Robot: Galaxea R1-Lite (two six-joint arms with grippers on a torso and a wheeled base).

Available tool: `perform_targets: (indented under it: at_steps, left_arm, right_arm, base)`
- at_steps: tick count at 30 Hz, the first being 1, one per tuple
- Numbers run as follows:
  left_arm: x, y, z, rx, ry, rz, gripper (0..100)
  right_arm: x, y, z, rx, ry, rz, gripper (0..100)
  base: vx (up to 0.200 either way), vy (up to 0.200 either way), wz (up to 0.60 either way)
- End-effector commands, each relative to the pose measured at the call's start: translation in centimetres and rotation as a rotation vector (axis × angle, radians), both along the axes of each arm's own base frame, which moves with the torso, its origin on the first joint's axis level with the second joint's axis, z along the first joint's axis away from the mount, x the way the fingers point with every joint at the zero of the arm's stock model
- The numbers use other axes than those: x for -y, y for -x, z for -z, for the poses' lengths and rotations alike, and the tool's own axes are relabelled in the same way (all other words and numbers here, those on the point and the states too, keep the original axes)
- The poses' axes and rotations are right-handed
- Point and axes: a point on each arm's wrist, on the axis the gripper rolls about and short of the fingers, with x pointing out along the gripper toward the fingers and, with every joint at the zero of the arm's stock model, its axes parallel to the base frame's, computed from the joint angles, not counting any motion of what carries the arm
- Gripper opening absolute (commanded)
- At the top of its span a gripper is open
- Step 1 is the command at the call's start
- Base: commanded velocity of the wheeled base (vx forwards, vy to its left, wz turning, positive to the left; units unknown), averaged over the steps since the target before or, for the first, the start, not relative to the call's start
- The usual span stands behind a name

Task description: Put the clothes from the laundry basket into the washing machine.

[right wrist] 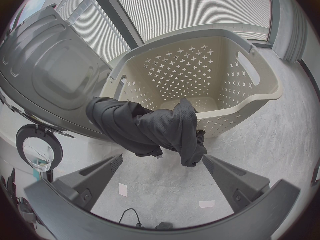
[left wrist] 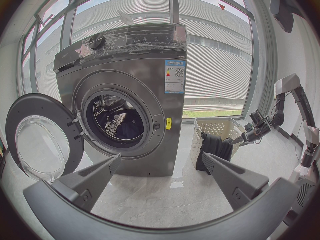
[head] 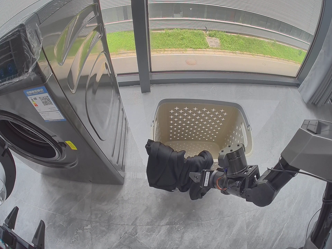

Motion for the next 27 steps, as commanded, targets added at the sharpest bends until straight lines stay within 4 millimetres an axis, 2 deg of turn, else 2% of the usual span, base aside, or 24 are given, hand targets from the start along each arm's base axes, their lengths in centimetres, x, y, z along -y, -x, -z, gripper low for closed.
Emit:
perform_targets:
  at_steps: [1,8,12,22,27]
  left_arm:
    - [0.0,-0.1,0.5,-0.008,0.000,0.001,100]
    - [0.0,-0.1,0.5,-0.008,0.000,-0.001,100]
    - [0.0,-0.1,0.5,-0.008,0.000,-0.001,100]
    - [0.0,-0.1,0.5,-0.008,0.000,-0.001,100]
    - [0.0,-0.1,0.5,-0.008,0.000,-0.001,100]
  right_arm:
    - [-0.6,-1.2,1.9,-0.025,0.016,0.008,100]
    - [-0.7,-2.8,2.8,-0.027,0.000,0.030,100]
    - [-0.6,-3.8,2.6,-0.006,-0.016,0.041,100]
    - [-0.9,-4.3,3.5,-0.008,-0.010,0.041,100]
    - [-1.4,-5.2,4.4,-0.006,-0.011,0.043,100]
  base:
    - [0.000,0.000,0.00]
    - [0.000,0.000,0.00]
    - [0.000,0.000,0.00]
    - [0.000,0.000,0.00]
    - [0.000,0.000,0.00]
